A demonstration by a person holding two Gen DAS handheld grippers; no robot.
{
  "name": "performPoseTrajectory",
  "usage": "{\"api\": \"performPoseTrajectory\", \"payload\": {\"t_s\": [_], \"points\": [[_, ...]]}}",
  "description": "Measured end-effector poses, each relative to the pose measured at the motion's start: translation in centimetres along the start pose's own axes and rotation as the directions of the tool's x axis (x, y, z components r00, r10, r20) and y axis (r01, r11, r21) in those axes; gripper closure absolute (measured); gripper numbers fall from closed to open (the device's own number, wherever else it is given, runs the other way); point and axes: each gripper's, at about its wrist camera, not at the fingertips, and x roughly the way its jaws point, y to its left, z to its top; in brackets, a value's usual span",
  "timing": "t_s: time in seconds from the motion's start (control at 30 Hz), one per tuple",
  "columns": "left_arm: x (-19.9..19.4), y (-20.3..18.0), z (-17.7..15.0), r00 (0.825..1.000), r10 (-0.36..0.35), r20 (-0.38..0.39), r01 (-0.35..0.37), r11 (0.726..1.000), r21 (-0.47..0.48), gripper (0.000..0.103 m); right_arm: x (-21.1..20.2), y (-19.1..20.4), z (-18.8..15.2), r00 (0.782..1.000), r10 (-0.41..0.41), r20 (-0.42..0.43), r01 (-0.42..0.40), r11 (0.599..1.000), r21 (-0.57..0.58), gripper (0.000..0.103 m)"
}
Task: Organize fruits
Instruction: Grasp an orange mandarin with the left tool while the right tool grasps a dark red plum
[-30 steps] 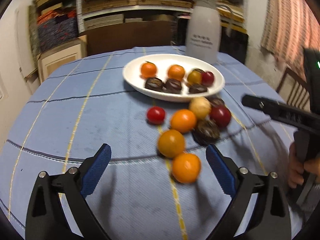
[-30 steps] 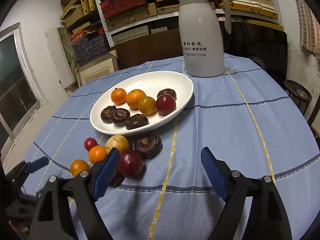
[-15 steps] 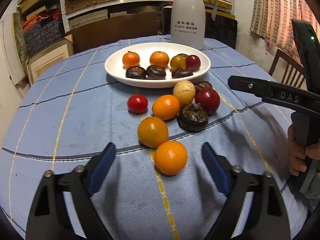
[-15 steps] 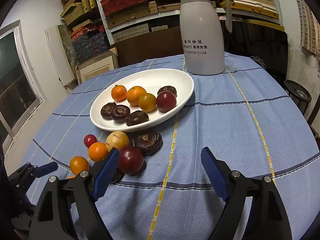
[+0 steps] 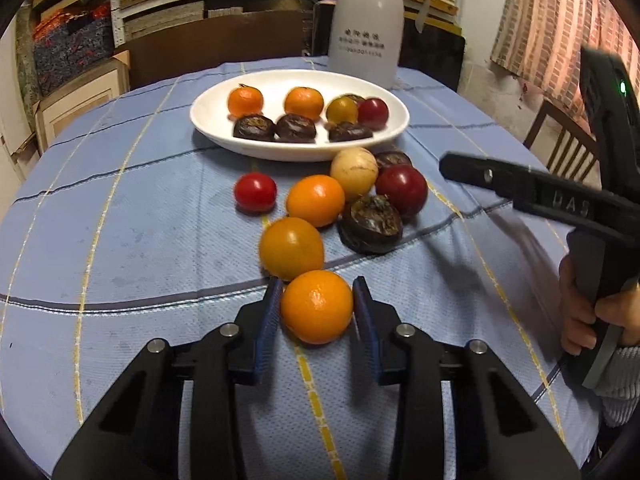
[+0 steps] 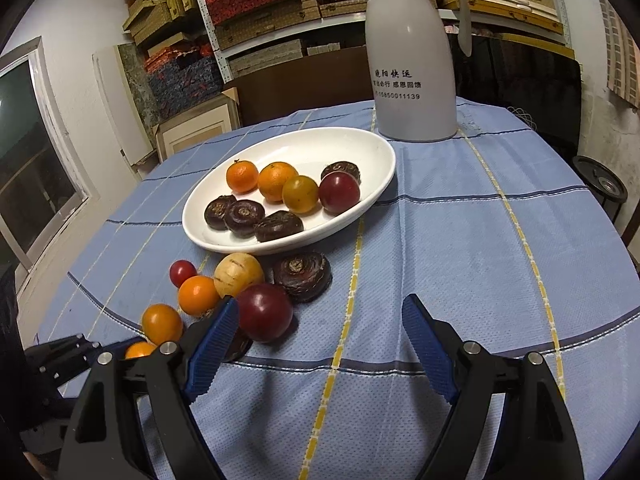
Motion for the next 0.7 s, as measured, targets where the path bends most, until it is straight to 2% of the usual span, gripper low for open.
{"api": "performPoseTrajectory", "payload": {"t_s": [0.1,0.3,0.57,0.7], "points": [[-0.6,0.9,0.1,0.999,0.020,0.026,-0.019,0.999,-0.037,0.067,0.4,0.3,-0.2,1.000,0.000,-0.014,-0.001,1.000,-0.017,0.019],[-0.3,1.3,0.2,0.999,0.032,0.012,-0.031,0.998,-0.045,0.067,1.3,1.0,-0.5,0.999,0.001,-0.041,-0.003,0.999,-0.036,0.020],[0.1,0.8,0.2,0.999,0.033,-0.004,-0.033,0.999,-0.024,0.067,3.1,1.1,-0.3,0.994,0.061,-0.089,-0.060,0.998,0.014,0.031],[0.4,0.5,0.1,0.999,0.033,-0.016,-0.033,0.999,-0.013,0.067,3.6,1.4,-0.2,0.991,0.091,-0.096,-0.090,0.996,0.016,0.040]]}}
